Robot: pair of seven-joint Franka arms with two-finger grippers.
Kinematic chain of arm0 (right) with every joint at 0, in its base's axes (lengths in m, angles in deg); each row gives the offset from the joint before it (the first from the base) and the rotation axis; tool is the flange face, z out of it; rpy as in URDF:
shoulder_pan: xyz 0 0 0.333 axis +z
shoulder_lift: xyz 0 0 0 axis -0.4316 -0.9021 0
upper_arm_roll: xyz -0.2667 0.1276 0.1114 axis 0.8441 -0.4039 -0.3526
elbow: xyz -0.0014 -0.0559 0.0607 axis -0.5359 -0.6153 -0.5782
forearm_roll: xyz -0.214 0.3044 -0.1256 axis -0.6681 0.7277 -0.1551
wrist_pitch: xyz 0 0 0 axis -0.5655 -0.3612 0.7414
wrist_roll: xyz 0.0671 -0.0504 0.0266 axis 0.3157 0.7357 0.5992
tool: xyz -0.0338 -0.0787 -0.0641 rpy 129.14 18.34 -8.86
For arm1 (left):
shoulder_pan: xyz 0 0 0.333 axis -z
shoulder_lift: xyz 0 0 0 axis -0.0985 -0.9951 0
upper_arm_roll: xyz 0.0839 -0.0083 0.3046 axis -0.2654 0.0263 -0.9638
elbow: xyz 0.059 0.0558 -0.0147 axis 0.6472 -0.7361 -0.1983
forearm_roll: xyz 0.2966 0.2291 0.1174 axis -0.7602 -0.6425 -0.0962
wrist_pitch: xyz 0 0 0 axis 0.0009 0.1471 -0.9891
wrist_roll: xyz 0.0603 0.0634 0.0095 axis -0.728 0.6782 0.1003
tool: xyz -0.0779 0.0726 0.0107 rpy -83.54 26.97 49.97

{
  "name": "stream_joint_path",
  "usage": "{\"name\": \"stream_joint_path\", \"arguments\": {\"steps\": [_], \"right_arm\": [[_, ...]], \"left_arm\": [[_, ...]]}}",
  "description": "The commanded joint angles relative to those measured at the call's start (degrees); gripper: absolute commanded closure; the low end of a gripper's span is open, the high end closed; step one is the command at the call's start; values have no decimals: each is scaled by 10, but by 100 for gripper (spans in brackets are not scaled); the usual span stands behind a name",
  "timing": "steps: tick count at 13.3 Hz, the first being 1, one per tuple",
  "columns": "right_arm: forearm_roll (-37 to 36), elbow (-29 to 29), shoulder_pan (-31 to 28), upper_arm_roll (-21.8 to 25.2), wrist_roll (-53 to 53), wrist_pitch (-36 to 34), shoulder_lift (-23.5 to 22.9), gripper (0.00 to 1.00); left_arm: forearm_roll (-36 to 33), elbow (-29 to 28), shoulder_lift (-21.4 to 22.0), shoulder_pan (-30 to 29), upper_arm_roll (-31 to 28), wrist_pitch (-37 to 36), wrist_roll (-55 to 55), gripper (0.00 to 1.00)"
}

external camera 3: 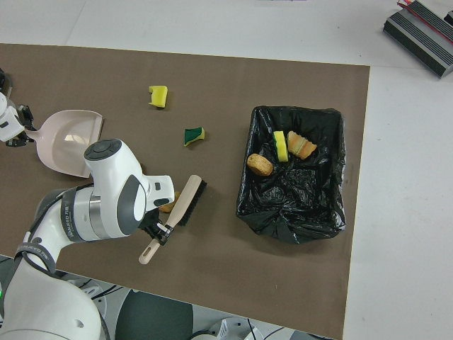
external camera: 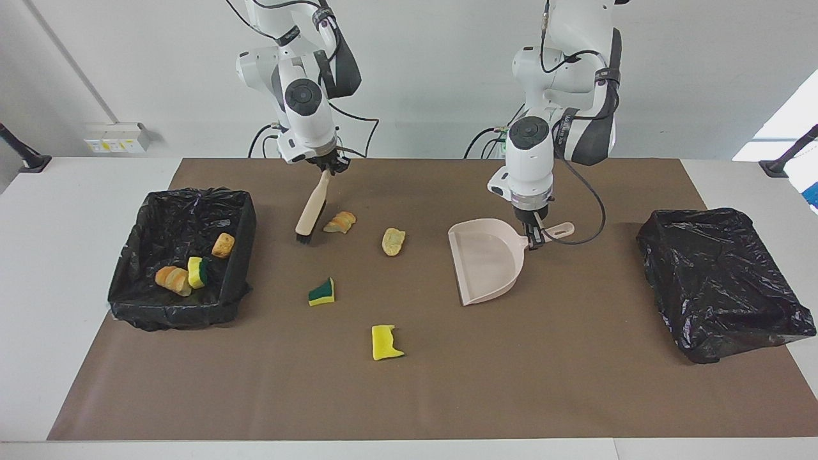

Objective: Sweep and dump trash in bin
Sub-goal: 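Lower the pink brush with the right gripper beside the bread pieces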

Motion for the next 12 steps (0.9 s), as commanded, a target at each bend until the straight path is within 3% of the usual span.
{"name": "stream_joint_path", "arguments": {"steps": [1,4,7,12], "right_arm": [[10,-37,-4,-8,19,52,11,100],[53,-31,12,-9,31,101,-25,100],[106,25,40,-9,14,124,-91,100],[166,177,132,-11,-30,201,-263,100]], "left_arm": [[-14,-30,23,-1,-4,10,9,100],[-14,-30,23,-2,-4,11,12,100],[-14,-31,23,-2,-3,9,15,100],[-14,-37,26,-8,-3,12,16,100]]}}
